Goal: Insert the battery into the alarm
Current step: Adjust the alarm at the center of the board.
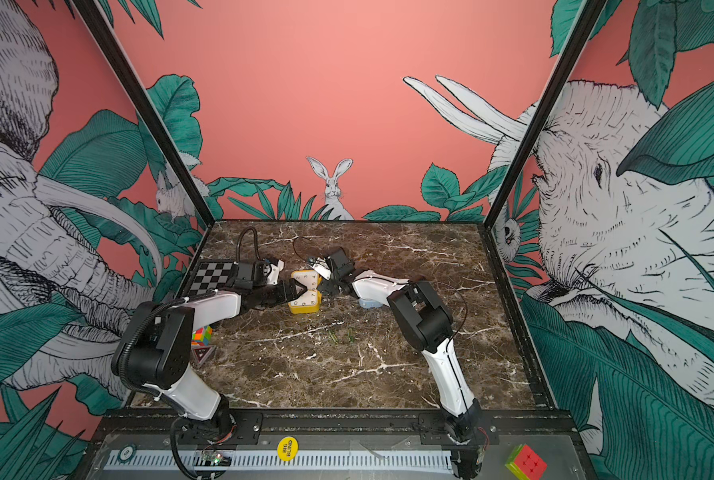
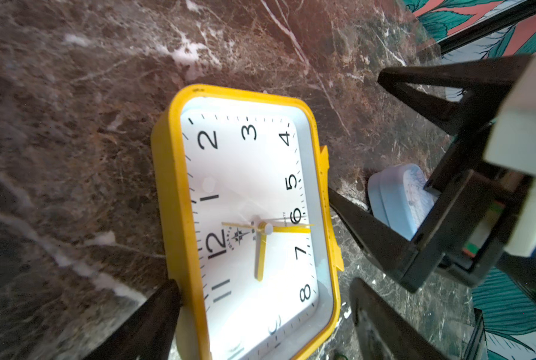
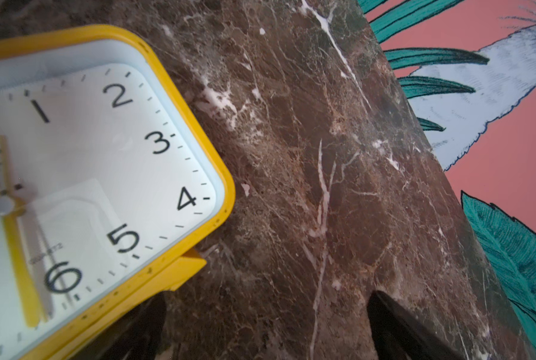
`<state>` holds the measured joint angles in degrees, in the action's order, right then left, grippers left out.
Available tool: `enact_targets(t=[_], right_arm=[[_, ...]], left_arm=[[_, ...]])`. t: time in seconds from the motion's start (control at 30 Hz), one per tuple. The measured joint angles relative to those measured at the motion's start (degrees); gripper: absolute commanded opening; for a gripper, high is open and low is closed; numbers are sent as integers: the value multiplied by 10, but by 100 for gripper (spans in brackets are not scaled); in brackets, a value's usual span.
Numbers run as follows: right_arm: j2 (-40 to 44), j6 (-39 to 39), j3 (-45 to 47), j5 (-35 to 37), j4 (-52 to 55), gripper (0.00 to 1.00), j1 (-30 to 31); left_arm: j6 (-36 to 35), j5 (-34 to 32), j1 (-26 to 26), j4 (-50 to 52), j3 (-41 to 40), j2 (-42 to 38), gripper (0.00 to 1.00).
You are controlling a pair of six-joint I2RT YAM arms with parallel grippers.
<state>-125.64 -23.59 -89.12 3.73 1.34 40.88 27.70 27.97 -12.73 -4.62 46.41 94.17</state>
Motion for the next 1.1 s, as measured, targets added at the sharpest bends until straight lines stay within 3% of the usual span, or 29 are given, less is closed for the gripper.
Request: enact_targets(t=[0.1, 0.17, 0.4, 0.53, 0.67, 1.1], right_arm=[[10, 18, 9, -15, 28, 91, -11], [26, 37, 17, -36, 59, 80, -23], [74, 108, -21, -108, 180, 37, -59], [67, 145, -53, -140, 226, 22, -54], [24, 174, -106, -156, 262, 16, -50], [-89, 206, -216, -176, 334, 1, -17]], left_arm=[[12, -29, 0, 6, 0, -9, 76], [13, -56, 0, 17, 0, -24, 72], [-9, -164, -1, 102, 33, -76, 33], [-22, -205, -1, 148, 55, -73, 16], [-28, -223, -8, 181, 71, -41, 8], [-28, -230, -39, 216, 128, 64, 0]])
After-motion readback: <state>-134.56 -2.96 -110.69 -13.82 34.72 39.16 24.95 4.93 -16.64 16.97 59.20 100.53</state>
